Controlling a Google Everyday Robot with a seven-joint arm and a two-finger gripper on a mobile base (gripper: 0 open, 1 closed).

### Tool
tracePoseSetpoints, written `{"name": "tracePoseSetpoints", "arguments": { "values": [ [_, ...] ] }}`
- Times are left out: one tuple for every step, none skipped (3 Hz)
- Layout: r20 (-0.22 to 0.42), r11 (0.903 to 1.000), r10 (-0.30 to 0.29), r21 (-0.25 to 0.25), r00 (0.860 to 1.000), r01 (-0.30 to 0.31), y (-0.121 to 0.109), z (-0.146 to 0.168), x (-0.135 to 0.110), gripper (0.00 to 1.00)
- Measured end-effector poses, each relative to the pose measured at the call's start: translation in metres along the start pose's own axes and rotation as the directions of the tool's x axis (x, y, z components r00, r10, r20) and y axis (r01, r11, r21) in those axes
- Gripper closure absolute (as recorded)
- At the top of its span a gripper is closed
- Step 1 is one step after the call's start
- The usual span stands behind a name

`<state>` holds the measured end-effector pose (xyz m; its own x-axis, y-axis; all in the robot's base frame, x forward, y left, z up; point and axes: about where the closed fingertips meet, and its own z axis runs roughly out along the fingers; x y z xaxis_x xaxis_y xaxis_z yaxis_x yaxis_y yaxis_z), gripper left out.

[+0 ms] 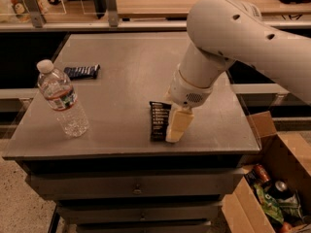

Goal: Move rxbar chocolate near rxbar blueberry

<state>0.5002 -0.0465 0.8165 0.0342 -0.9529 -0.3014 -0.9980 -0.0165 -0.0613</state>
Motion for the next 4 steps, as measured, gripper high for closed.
{"name": "tracePoseSetpoints", "arguments": {
  "values": [
    [0.004,1.0000,-0.008,0.003,1.000,0.007,0.000,0.000,-0.003,0.65],
    [0.004,1.0000,-0.008,0.003,1.000,0.008,0.000,-0.002,-0.003,0.87],
    [0.037,0.9998,-0.014,0.013,0.999,0.014,0.001,-0.013,-0.009,1.00],
    [0.095,0.9990,-0.015,0.043,0.995,0.011,-0.002,-0.040,-0.014,1.00]
  ]
}}
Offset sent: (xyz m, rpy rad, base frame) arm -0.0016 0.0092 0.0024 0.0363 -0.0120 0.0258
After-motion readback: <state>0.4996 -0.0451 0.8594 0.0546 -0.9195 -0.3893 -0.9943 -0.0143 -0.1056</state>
